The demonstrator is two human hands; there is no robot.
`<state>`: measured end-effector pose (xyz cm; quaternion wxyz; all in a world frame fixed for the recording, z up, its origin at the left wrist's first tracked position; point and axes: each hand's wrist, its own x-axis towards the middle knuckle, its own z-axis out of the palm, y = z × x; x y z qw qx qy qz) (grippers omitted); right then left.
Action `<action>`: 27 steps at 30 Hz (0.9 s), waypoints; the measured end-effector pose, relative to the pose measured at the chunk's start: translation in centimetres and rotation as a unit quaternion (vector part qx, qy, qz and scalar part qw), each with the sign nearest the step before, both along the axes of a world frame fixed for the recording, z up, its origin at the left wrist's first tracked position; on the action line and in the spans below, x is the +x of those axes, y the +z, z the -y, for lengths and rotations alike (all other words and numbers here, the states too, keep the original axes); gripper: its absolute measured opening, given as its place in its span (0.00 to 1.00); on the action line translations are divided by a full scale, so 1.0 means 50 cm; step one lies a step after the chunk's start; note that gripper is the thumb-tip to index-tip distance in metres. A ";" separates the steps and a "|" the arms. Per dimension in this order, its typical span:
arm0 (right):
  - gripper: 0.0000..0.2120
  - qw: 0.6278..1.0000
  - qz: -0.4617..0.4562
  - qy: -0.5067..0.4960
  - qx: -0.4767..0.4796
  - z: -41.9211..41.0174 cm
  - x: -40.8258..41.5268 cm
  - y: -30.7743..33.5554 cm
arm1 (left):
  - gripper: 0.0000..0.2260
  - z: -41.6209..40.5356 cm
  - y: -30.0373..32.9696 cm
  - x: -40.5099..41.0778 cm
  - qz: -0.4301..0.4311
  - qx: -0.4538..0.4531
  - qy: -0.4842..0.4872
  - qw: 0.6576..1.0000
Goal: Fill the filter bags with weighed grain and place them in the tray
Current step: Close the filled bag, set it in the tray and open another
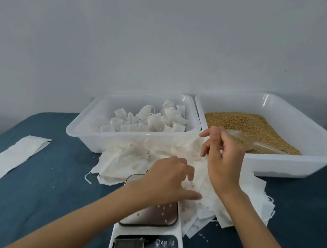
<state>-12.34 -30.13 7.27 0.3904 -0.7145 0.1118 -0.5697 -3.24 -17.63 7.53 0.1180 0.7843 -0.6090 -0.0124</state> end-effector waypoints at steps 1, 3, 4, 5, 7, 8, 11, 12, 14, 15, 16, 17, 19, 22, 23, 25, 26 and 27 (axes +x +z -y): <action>0.18 1.000 -0.002 0.001 -0.002 0.002 0.001 -0.003 | 0.20 0.009 -0.001 -0.011 0.029 0.024 0.010 0.999; 0.18 1.000 -0.004 0.004 -0.007 0.006 0.005 -0.008 | 0.18 0.022 -0.001 -0.020 0.054 0.059 0.026 0.996; 0.18 1.000 -0.005 0.005 -0.009 0.007 0.006 -0.010 | 0.16 0.025 -0.001 -0.018 0.040 0.067 0.031 0.996; 0.18 1.000 -0.007 0.006 -0.012 0.007 0.006 -0.011 | 0.13 0.026 0.000 -0.014 0.016 0.067 0.036 0.997; 0.18 1.000 -0.010 0.006 -0.017 0.007 0.007 -0.015 | 0.10 0.022 0.005 -0.003 -0.028 0.054 0.045 0.997; 0.18 1.000 -0.012 0.004 -0.018 0.007 0.008 -0.015 | 0.10 0.019 0.009 0.003 -0.044 0.044 0.051 0.997; 0.17 1.000 -0.016 0.004 -0.027 0.009 0.011 -0.018 | 0.09 0.013 0.014 0.018 -0.093 0.010 0.059 0.994; 0.17 0.999 -0.016 0.005 -0.033 0.009 0.011 -0.017 | 0.09 0.010 0.015 0.020 -0.106 -0.004 0.058 0.993; 0.16 0.999 -0.022 0.006 -0.042 0.008 0.010 -0.015 | 0.08 0.004 0.020 0.020 -0.148 -0.049 0.058 0.986; 0.15 0.999 -0.025 0.007 -0.041 0.006 0.009 -0.014 | 0.08 0.001 0.024 0.021 -0.184 -0.084 0.066 0.977; 0.15 0.999 -0.027 0.007 -0.037 0.003 0.008 -0.012 | 0.10 -0.002 0.029 0.024 -0.218 -0.125 0.082 0.965; 0.15 0.999 -0.027 0.008 -0.032 0.001 0.008 -0.010 | 0.11 -0.008 0.034 0.026 -0.249 -0.168 0.101 0.949; 0.14 0.999 -0.025 0.008 -0.024 -0.004 0.007 -0.006 | 0.13 -0.023 0.041 0.034 -0.323 -0.244 0.125 0.906; 0.11 0.998 -0.046 0.026 -0.018 -0.011 0.007 0.000 | 0.11 -0.045 0.042 0.046 -0.476 -0.314 0.111 0.814; 0.10 0.997 -0.066 0.047 -0.007 -0.014 0.008 0.000 | 0.10 -0.049 0.038 0.051 -0.515 -0.327 0.103 0.786; 0.08 0.988 -0.110 0.108 0.016 -0.024 0.010 -0.002 | 0.10 -0.051 0.025 0.060 -0.571 -0.350 0.090 0.737; 0.09 0.984 -0.128 0.122 0.006 -0.028 0.011 -0.004 | 0.10 -0.052 0.016 0.062 -0.587 -0.359 0.088 0.720; 0.13 0.982 -0.145 0.115 -0.029 -0.033 0.012 -0.009 | 0.10 -0.051 0.005 0.064 -0.596 -0.367 0.092 0.708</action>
